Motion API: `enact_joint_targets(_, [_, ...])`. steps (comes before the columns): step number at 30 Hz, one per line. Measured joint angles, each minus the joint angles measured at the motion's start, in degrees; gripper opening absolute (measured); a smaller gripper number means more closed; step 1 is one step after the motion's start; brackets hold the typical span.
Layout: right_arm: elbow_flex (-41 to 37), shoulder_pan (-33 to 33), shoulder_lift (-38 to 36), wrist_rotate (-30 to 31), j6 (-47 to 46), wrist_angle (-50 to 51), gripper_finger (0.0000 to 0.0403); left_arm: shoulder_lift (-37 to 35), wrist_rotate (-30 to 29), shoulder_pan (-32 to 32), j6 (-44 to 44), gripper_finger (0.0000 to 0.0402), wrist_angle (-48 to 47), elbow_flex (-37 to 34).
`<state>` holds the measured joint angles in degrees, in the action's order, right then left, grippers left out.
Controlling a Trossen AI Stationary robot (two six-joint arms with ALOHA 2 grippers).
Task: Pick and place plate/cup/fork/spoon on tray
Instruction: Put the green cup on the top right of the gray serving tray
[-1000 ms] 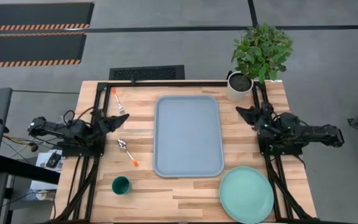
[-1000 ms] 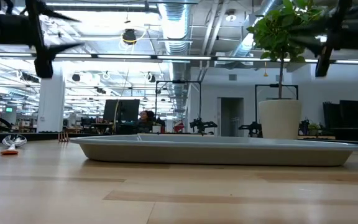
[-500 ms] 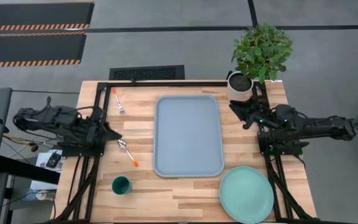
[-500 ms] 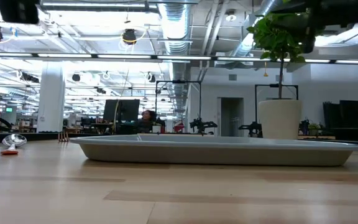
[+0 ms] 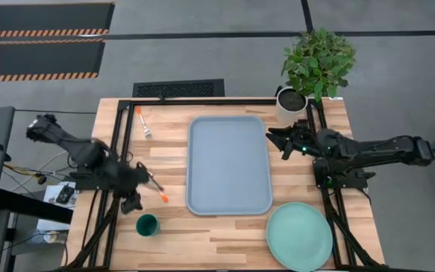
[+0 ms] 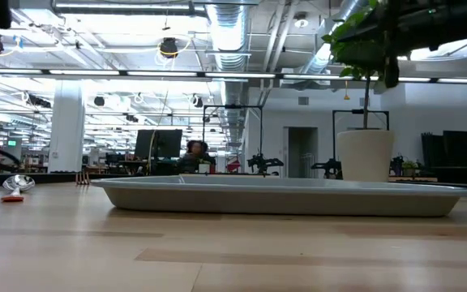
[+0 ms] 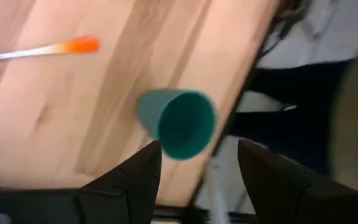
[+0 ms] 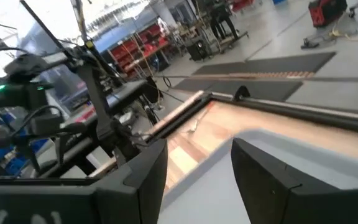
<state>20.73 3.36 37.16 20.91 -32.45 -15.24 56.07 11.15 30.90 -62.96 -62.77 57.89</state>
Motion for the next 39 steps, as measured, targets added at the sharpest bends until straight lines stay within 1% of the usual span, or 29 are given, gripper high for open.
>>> enact_joint_targets(5, [0.0, 0.0, 2.1, 0.0, -1.7, -0.1, 0.0204, 2.9, -9.7, 7.9, -5.9, 0.0199, -3.6, 0.0])
enact_joint_targets(8, [0.0, 0.0, 3.1, 0.0, -1.7, -0.1, 0.0206, 4.4, -11.6, 11.0, -8.3, 0.0199, -3.7, 0.0])
enact_joint_targets(14, [0.0, 0.0, 4.6, 0.0, -1.9, -0.3, 0.0203, 9.0, -11.9, 15.4, -10.1, 0.0199, -2.6, 0.0])
enact_joint_targets(22, [0.0, 0.0, 6.1, 0.0, -3.5, -0.3, 0.0205, 14.5, -13.0, 16.4, -8.0, 0.0199, -0.9, -0.2])
enact_joint_targets(26, [0.0, 0.0, 6.1, 0.0, -3.6, -0.3, 0.0203, 14.6, -11.8, 16.3, -8.7, 0.0199, 9.1, -4.5])
enact_joint_targets(28, [0.0, 0.0, 6.1, 0.0, -3.6, -0.3, 0.0203, 14.5, -11.6, 16.4, -10.4, 0.0199, 12.5, -6.8])
enact_joint_targets(34, [0.0, 0.0, 6.1, 0.0, -3.8, -0.3, 0.0205, 14.6, -10.9, 16.3, -14.7, 0.0199, 12.4, -11.2])
enact_joint_targets(39, [0.0, 0.0, 6.1, 0.0, -5.0, -0.3, 0.0203, 14.4, -9.9, 16.0, -14.3, 0.0199, 12.3, -11.4])
